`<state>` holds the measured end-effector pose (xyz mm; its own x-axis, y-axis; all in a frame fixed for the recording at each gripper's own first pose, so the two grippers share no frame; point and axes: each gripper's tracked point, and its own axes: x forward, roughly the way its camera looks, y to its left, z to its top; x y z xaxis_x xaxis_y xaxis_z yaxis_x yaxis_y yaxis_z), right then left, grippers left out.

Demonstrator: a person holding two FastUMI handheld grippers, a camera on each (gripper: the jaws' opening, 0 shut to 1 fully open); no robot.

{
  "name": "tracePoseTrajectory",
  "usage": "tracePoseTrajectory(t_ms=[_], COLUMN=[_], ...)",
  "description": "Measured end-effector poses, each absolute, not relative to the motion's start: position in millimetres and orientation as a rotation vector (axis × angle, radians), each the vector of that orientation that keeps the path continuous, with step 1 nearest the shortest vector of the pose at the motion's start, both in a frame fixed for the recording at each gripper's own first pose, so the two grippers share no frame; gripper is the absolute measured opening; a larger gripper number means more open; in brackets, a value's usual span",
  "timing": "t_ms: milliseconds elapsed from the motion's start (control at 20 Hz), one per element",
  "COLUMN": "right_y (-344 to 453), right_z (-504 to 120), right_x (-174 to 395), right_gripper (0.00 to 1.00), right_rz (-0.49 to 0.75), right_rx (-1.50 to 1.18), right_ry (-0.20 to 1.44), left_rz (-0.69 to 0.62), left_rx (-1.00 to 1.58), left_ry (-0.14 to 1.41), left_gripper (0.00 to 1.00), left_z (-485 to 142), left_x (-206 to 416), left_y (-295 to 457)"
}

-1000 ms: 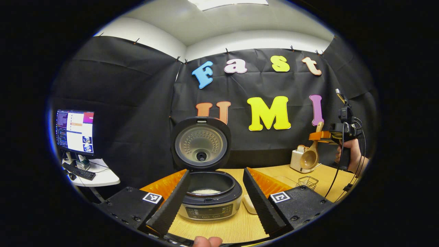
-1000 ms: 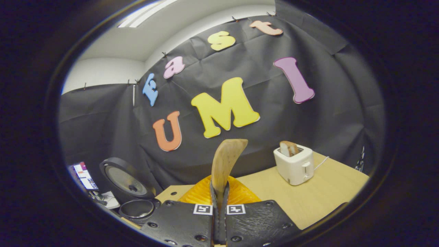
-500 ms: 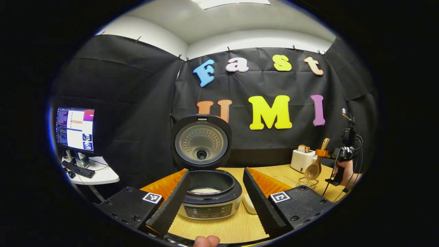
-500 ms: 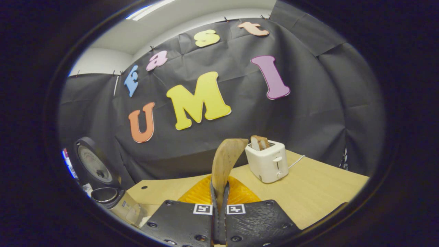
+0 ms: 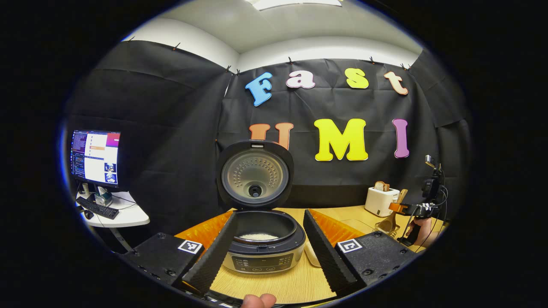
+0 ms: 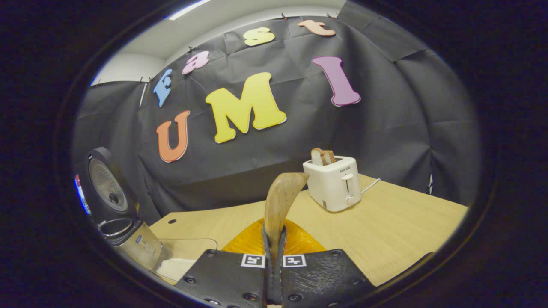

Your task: Close the left gripper, press the button to open the rice cooker; take a wooden spoon from the chopstick holder with the right hand, scoop a spoonful of rice and pour it into the rice cooker, then put the wooden spoon back into the chopstick holder.

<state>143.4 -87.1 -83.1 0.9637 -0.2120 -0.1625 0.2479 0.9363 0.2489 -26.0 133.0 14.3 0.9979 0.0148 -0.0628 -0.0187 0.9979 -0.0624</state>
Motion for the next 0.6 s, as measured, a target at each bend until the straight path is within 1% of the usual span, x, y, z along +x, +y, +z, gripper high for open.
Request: tracePoseTrajectory(t_ms=[200,250,300,450,550,600], right_y=[-90,-91,-90,-89,-99,-102], right_z=[-94,-96,-100,-102,-93,-94], right_x=[144,143,144,141,136,132], right_gripper=[0.01,0.03,0.03,0.09,0.11,0.22], right_rz=[-0.242,-0.241,-0.236,-0.211,-0.242,-0.260], right_rx=[0.280,0.283,0.291,0.306,0.292,0.279], right_ry=[0.153,0.165,0.181,0.194,0.180,0.184], left_rz=[0.021,0.019,0.017,0.009,0.018,0.020], left_rx=[-0.062,-0.064,-0.064,-0.057,-0.051,-0.053], left_ry=[0.049,0.045,0.041,0.054,0.056,0.053], left_gripper=[0.98,0.98,0.98,0.98,0.98,0.98], left_z=[20,21,21,18,17,18], left_x=[-28,-28,-28,-27,-28,-27], left_y=[132,132,131,129,130,129])
